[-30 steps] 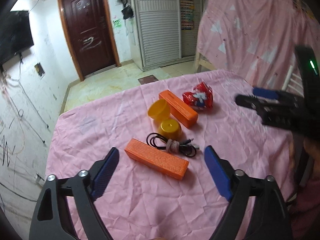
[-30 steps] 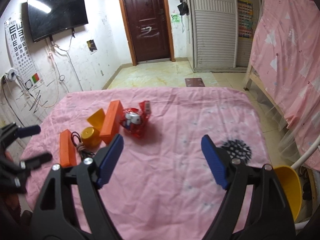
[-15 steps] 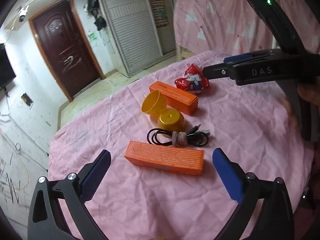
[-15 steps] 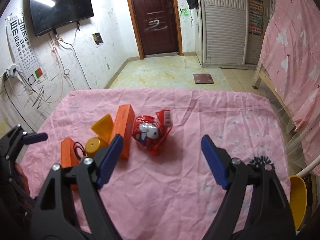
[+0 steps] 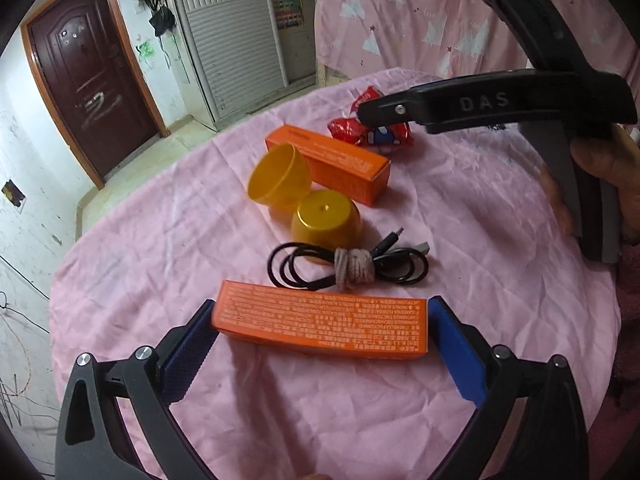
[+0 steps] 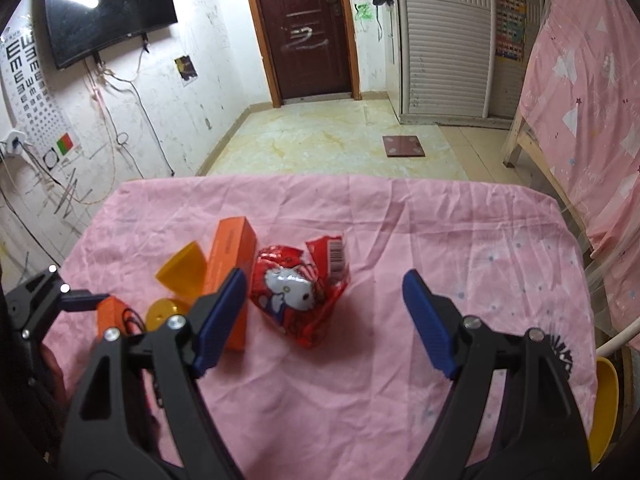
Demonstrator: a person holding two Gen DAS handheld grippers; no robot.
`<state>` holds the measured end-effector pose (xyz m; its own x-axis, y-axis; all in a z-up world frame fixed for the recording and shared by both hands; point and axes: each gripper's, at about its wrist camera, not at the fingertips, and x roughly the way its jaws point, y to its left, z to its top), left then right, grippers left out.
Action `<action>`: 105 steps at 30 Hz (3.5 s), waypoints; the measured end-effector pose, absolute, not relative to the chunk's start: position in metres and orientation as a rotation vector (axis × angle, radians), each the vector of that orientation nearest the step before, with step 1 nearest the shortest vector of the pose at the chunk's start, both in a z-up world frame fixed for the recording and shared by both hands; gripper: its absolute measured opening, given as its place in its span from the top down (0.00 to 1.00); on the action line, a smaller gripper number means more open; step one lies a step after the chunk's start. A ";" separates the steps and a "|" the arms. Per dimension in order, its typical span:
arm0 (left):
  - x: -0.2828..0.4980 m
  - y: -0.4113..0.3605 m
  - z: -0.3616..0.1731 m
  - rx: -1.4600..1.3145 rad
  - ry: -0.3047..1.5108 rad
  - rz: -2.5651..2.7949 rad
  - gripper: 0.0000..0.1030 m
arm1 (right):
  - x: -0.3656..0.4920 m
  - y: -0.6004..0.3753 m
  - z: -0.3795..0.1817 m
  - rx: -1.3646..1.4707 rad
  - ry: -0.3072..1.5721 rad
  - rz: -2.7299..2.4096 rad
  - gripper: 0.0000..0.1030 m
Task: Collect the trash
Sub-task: 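Grasp the long orange box with the left tool while the right tool grasps the red candy bag, then carry the orange box and red candy bag over the yellow bin, then open both tools to drop the items into the yellow bin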
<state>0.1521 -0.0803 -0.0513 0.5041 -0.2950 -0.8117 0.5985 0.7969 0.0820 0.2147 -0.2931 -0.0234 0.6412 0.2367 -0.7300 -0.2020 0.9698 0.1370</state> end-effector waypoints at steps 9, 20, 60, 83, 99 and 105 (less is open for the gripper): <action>0.149 -0.077 -0.050 0.350 0.883 -0.551 0.16 | 0.226 -0.290 -0.032 0.054 0.867 0.254 0.25; 0.138 -0.067 -0.040 0.312 0.851 -0.499 0.16 | 0.224 -0.274 -0.035 0.039 0.888 0.331 0.67; 0.083 -0.199 0.055 0.336 0.603 -0.478 0.16 | 0.111 -0.436 0.021 0.235 0.655 0.222 0.68; 0.085 -0.344 0.032 0.353 0.700 -0.628 0.16 | 0.049 -0.581 0.007 0.436 0.515 -0.017 0.68; 0.099 -0.427 -0.005 0.390 0.816 -0.688 0.14 | 0.022 -0.624 0.000 0.482 0.473 -0.153 0.22; 0.097 -0.440 -0.012 0.379 0.856 -0.698 0.09 | 0.002 -0.646 0.005 0.544 0.416 -0.191 0.22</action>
<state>0.0968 -0.4405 -0.0123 0.4559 -0.4050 -0.7925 0.6946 0.7187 0.0323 0.0024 -0.6455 0.0054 0.8995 -0.0668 -0.4319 0.2839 0.8407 0.4612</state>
